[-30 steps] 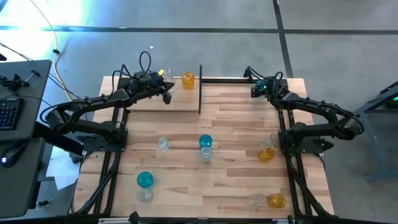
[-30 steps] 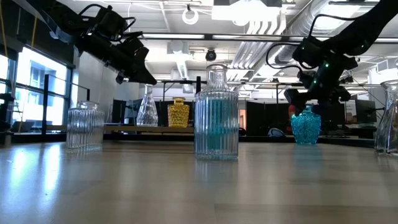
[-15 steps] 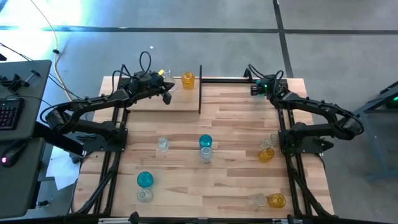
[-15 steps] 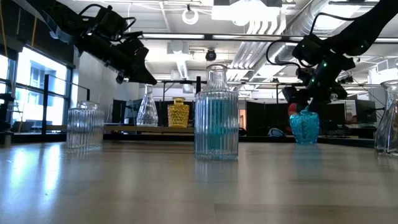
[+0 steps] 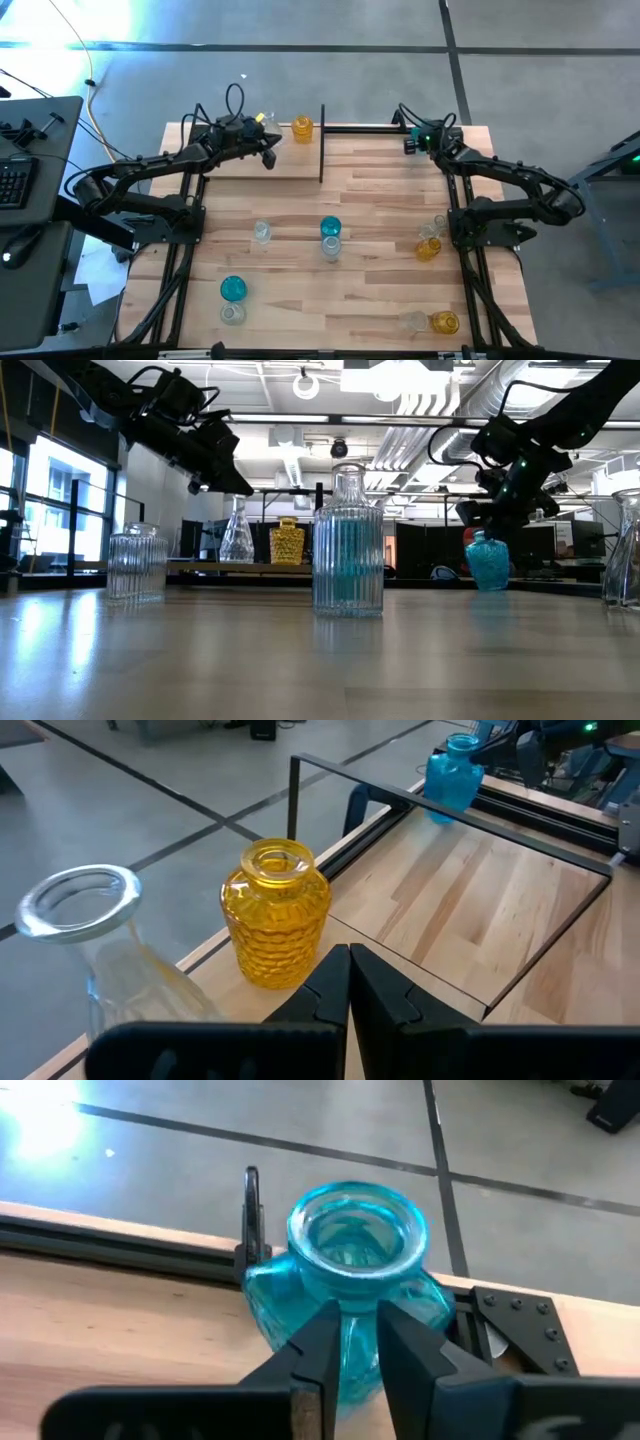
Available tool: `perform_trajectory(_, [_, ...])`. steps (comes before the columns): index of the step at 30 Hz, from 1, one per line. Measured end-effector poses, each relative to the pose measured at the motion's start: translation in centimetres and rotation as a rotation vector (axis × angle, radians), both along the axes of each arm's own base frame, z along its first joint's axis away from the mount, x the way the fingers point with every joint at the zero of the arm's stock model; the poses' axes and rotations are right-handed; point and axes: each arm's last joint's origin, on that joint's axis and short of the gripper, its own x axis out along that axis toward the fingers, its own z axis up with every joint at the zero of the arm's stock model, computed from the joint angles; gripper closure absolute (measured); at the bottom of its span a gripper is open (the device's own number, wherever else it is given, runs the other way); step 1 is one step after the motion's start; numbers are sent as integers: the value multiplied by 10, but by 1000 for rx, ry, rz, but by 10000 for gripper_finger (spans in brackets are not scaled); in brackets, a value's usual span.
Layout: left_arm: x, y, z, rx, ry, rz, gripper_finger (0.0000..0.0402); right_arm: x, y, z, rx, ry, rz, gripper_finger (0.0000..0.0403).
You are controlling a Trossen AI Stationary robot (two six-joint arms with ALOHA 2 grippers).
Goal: Sort vases onto shelf
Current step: Put the blue vase on the shelf
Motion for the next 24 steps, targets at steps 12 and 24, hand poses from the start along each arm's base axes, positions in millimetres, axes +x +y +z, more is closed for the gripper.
perform_trajectory(12, [0,0,0,-1,1,-1,402,-3,7,-3,99,-26,19,328])
perform_trajectory(24, [0,0,-1,-6,2,0,402,-11,28,11,131,-74,73,195])
